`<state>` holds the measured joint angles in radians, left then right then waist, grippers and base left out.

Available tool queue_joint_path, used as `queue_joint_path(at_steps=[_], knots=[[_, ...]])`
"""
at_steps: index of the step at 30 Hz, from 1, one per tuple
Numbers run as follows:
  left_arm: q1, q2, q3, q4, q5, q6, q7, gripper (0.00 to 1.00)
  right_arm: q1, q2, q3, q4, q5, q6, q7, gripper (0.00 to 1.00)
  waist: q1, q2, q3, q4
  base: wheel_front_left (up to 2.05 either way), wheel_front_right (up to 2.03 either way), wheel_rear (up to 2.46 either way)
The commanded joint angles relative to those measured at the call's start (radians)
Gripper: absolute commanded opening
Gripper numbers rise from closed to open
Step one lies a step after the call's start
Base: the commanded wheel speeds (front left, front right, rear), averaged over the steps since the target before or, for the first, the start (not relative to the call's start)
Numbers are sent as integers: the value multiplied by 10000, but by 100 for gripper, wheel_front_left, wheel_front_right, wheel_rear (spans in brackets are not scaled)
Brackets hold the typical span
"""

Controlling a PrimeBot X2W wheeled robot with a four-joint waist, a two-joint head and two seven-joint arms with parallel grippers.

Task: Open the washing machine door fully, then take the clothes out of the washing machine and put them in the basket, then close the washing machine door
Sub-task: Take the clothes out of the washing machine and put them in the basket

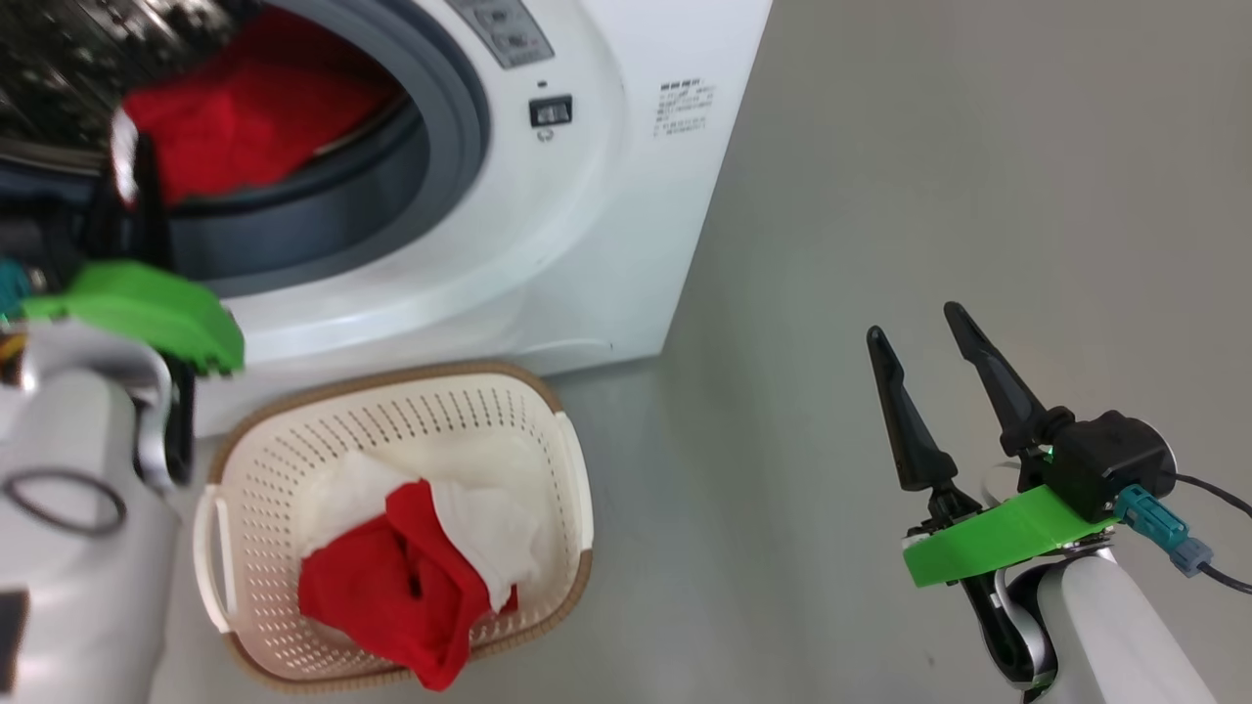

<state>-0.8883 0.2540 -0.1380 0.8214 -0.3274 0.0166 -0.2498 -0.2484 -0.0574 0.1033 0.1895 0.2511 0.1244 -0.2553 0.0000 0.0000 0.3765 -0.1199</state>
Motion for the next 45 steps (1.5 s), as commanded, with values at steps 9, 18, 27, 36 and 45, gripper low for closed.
queue_joint_path(at_steps=[9, 18, 27, 36, 45], knots=[[3002, -14, 879, -3249, 325, 322, -119, 0, 615, 31, 102, -63, 98, 63, -65, 100, 0, 0, -1647, 207, 0, 0, 0], [5149, -639, 1167, -5630, 214, 624, -119, 0, 1255, 39, 63, 50, 107, 63, -65, 100, 0, 0, -2609, 389, 0, 0, 0], [6482, -713, 907, -7962, 326, 748, 38, 0, 1460, 50, 132, 93, 109, 63, -65, 100, 0, 0, -2980, 536, 0, 0, 0], [7387, -546, 687, -10051, 632, 998, 527, 0, 1474, 27, 174, 95, 107, 63, -65, 100, 0, 0, -3003, 604, 0, 0, 0], [7659, -871, 552, -9815, 70, 817, 386, 0, 1277, 12, 155, -29, 112, 63, -65, 100, 0, 0, -2291, 711, 0, 0, 0]])
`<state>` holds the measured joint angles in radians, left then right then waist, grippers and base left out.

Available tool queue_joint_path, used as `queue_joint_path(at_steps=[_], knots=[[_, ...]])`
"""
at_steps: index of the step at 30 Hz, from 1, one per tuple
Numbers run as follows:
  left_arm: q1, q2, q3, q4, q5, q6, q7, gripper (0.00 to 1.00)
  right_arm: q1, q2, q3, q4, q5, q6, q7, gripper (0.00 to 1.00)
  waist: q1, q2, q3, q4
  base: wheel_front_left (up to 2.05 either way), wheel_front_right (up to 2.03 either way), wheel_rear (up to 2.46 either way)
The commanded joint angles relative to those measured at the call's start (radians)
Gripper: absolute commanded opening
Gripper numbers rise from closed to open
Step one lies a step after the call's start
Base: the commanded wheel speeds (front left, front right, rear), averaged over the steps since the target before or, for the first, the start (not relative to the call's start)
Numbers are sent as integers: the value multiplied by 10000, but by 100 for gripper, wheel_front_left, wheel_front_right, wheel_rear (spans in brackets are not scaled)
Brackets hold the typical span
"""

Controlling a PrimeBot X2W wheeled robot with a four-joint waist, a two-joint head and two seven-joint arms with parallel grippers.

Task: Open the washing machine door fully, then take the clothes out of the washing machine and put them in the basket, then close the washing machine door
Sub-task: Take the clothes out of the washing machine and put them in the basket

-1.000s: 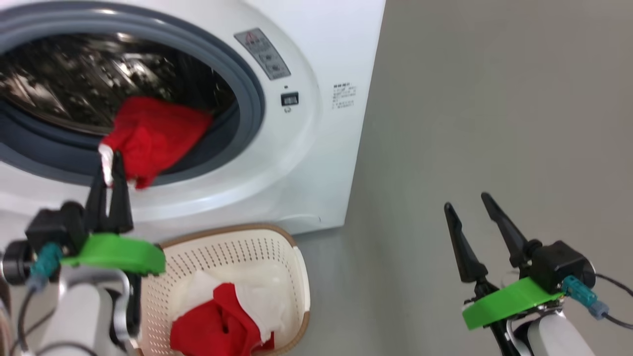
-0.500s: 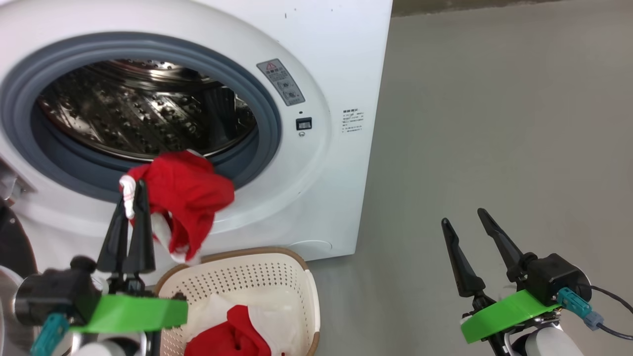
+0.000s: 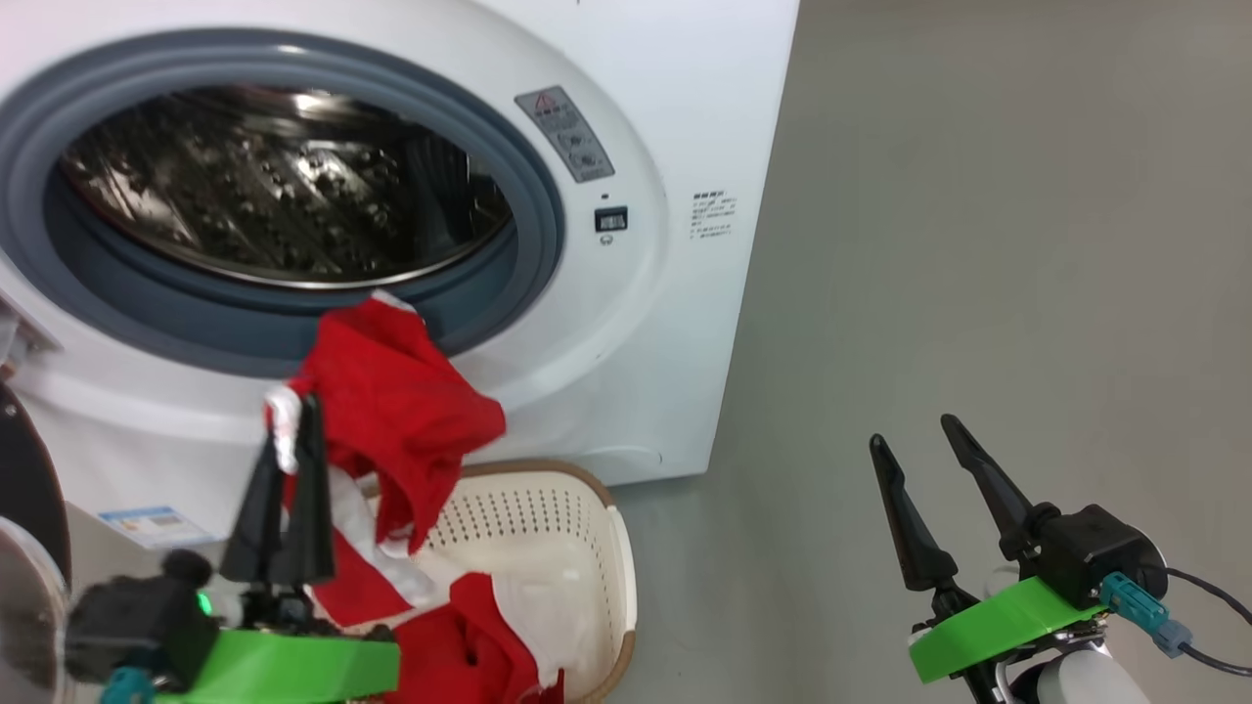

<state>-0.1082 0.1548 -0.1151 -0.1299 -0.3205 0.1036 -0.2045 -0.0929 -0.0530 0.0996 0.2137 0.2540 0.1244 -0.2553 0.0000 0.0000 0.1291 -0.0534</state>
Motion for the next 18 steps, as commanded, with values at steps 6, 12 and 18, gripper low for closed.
queue_joint_path(at_steps=[6, 12, 18], knots=[[-457, -202, 219, 1173, -357, -160, -160, 0, -604, -49, 261, -278, 115, 63, -65, 100, 0, 0, 830, 28, 0, 0, 0], [-1065, -446, 161, 3169, -796, -521, -326, 0, -811, -53, 275, -280, 118, 63, -65, 100, 0, 0, 1353, -68, 0, 0, 0], [-1948, -659, 107, 5641, -1262, -988, -426, 0, -1010, -50, 253, -340, 114, 63, -65, 100, 0, 0, 1799, -162, 0, 0, 0]])
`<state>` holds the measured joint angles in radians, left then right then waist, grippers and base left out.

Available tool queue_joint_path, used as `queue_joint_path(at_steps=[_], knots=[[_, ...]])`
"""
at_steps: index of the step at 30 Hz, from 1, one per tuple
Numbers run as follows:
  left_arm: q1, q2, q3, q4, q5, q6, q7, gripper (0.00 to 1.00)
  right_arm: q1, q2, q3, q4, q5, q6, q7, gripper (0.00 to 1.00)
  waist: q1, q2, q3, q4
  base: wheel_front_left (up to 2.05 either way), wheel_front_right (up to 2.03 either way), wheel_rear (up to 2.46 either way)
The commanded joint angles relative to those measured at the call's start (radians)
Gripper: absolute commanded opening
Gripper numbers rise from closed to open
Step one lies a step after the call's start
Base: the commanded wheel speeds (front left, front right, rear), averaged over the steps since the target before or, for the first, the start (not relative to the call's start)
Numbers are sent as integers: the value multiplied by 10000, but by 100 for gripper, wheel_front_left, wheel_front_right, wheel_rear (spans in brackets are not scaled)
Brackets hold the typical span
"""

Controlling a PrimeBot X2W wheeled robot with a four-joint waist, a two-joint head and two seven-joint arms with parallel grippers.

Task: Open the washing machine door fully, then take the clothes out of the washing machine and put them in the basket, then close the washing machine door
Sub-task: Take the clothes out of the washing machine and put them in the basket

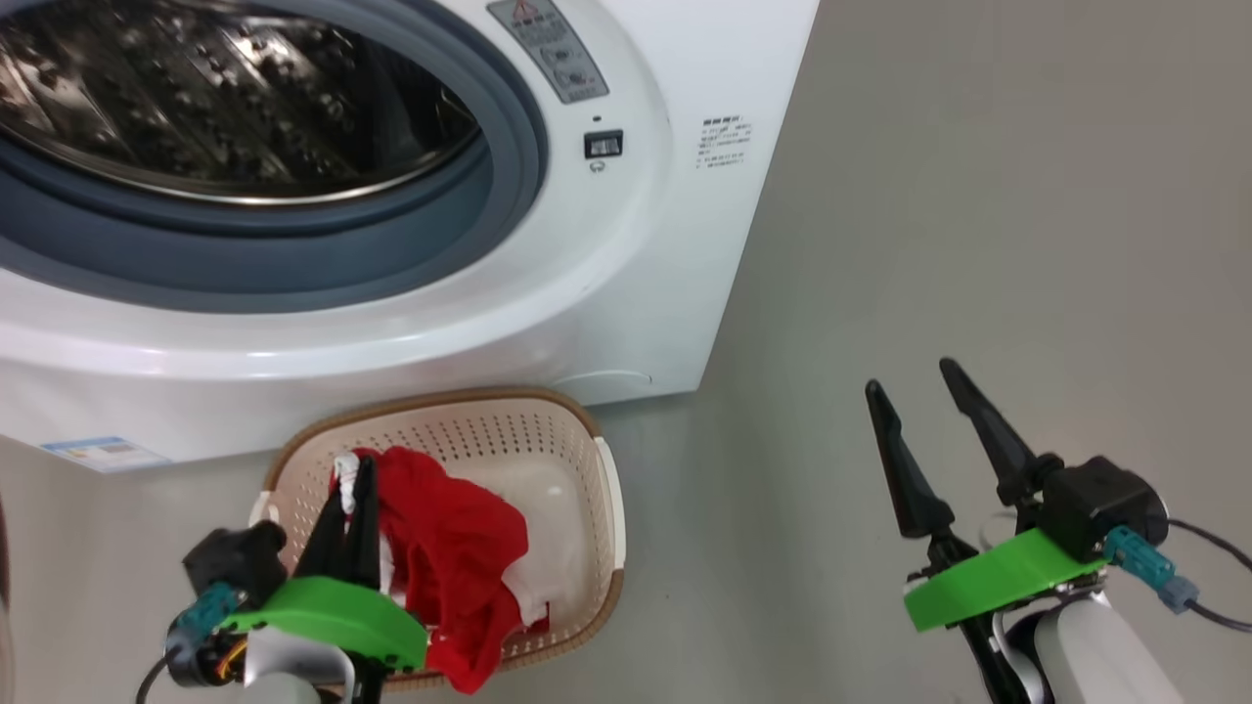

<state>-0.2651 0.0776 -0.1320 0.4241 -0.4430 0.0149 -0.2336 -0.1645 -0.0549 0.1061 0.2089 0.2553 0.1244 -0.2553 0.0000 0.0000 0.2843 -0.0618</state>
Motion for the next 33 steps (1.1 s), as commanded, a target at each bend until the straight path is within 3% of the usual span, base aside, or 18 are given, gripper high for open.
queue_joint_path(at_steps=[1, 11, 18, 24, 33], knots=[[-549, 79, 238, 506, -78, -167, -146, 0, -321, -30, 178, -306, 96, 63, -65, 100, 0, 0, 323, -86, 0, 0, 0], [-2404, -181, -115, 4699, -761, -799, 322, 0, -682, -12, 339, -377, 70, 63, -65, 100, 0, 0, 1087, -213, 0, 0, 0], [-3415, -246, -295, 6600, -1295, -1121, 1116, 0, -893, -1, 412, -388, 96, 63, -65, 100, 0, 0, 1536, -349, 0, 0, 0], [-4085, -258, -534, 7931, -1391, -1228, 1667, 0, -1100, 18, 606, -366, 160, 63, -65, 100, 0, 0, 1945, -561, 0, 0, 0], [-4194, -241, -670, 8545, -1448, -1077, 2074, 0, -1215, 38, 723, -319, 214, 63, -65, 100, 0, 0, 2242, -803, 0, 0, 0]])
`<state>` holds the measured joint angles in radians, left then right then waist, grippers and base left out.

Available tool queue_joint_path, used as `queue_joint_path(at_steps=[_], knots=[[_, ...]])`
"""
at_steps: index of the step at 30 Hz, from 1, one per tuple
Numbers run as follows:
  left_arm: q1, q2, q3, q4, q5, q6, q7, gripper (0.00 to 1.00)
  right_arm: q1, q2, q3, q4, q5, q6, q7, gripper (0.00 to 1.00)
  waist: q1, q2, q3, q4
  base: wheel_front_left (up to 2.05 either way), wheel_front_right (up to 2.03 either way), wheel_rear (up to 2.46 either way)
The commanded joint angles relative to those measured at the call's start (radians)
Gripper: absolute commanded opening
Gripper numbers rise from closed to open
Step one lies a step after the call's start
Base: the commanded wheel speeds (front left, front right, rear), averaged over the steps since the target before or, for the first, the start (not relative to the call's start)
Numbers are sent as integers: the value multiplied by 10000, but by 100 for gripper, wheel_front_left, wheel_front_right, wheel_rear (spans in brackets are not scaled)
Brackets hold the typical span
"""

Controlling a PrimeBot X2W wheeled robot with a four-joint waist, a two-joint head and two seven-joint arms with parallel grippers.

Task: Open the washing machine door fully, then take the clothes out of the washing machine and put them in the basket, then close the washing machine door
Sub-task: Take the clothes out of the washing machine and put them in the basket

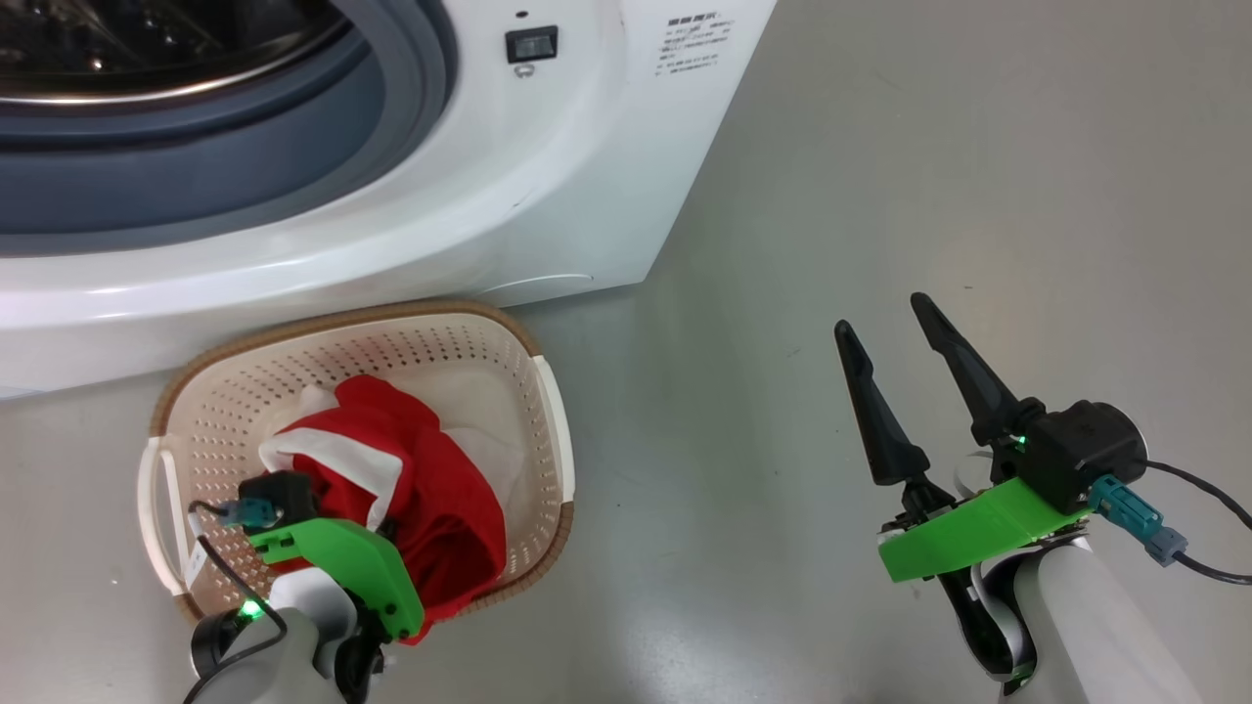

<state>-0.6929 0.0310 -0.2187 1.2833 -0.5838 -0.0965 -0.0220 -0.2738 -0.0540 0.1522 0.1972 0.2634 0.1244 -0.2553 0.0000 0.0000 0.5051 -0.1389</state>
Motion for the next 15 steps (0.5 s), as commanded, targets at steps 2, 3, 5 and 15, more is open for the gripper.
queue_joint_path(at_steps=[2, 3, 5, 15], knots=[[109, 224, 172, -17, -43, 85, -82, 0, -122, 30, 266, -206, 133, 63, -65, 100, 0, 0, 50, -47, 0, 0, 0], [114, 224, 153, -5, -39, 105, -92, 0, -123, 31, 267, -208, 133, 63, -65, 100, 0, 0, 56, -51, 0, 0, 0], [123, 222, 116, 14, -34, 141, -118, 26, -122, 33, 259, -188, 129, 63, -65, 100, 0, 0, 37, -38, 0, 0, 0], [42, 212, -129, 41, 36, -8, -1134, 100, -37, 36, 279, -8, 128, 63, -65, 100, 0, 0, -554, 158, 0, 0, 0]])
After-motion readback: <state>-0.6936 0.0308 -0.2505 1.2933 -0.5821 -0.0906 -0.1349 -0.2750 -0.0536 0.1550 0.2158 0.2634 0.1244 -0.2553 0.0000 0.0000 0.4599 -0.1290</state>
